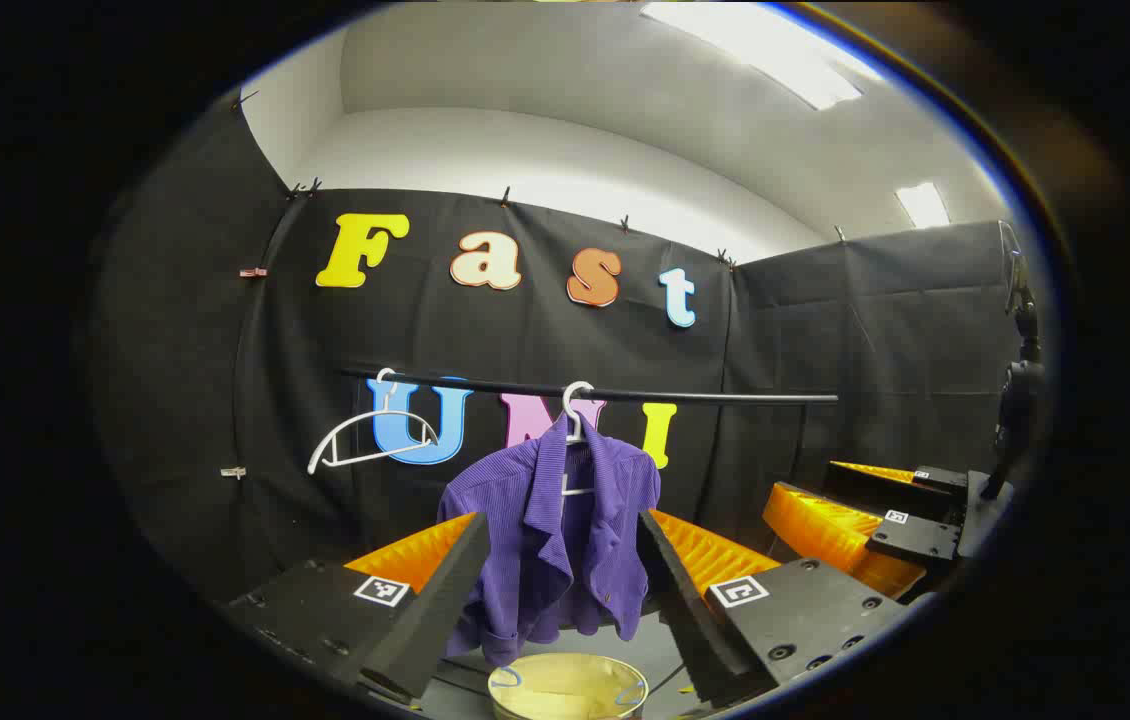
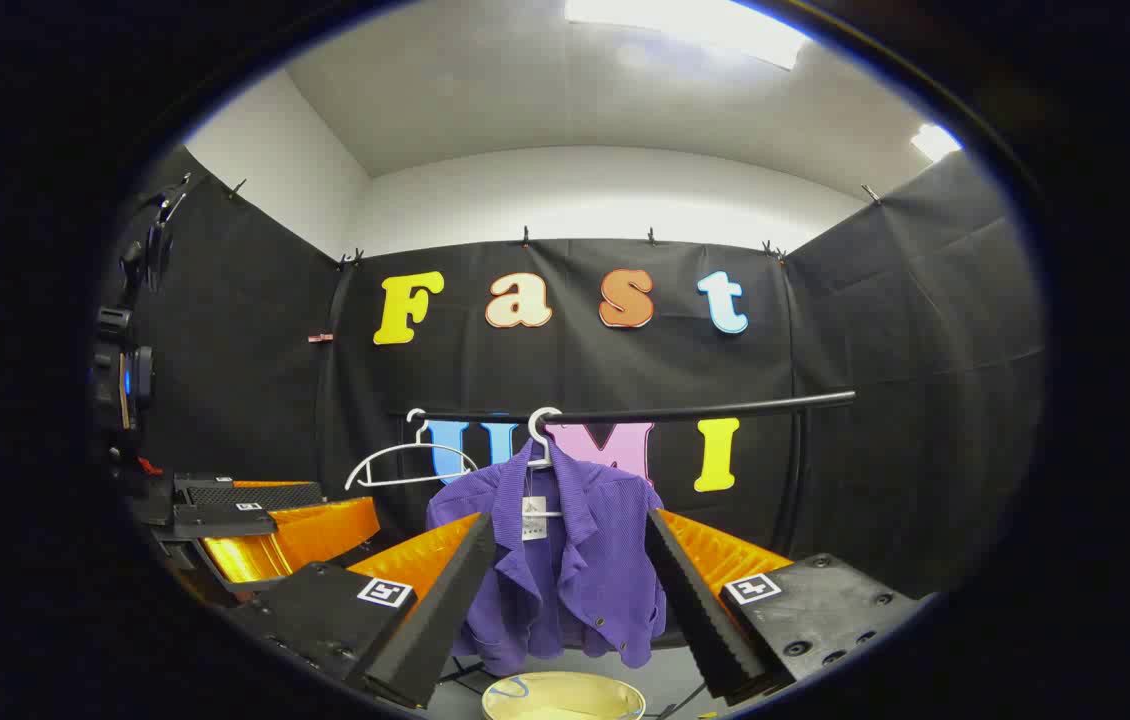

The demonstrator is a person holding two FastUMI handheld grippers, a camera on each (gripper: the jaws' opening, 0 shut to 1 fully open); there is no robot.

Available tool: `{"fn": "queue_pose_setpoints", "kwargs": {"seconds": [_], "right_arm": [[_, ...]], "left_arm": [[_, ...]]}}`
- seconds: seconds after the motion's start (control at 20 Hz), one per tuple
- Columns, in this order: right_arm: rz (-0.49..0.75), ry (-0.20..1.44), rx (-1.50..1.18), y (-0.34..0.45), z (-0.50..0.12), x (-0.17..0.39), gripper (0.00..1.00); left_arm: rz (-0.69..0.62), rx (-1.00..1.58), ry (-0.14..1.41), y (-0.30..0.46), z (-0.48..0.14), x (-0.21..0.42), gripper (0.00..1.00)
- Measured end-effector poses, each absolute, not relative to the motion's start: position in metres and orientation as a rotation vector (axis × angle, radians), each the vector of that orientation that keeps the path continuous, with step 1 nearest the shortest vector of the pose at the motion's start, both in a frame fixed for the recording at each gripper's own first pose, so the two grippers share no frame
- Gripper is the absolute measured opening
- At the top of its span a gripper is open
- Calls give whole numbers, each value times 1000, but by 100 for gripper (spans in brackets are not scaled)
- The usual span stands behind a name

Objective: Grasp the clothes on the hanger with both hands and then place them into the laundry hamper below.

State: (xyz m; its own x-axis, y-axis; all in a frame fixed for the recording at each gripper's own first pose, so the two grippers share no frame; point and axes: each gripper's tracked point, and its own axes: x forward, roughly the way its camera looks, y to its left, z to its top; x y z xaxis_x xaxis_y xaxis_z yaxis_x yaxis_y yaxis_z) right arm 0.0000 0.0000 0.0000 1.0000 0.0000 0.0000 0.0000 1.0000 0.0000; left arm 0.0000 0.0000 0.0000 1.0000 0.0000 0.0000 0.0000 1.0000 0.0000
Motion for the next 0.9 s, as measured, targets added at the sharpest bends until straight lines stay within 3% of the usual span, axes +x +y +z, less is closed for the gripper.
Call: {"fn": "queue_pose_setpoints", "kwargs": {"seconds": [0.9], "right_arm": [[-32, -3, -9, 11, -3, -1, 97]], "left_arm": [[-34, -19, -6, 0, 0, -10, 93]]}}
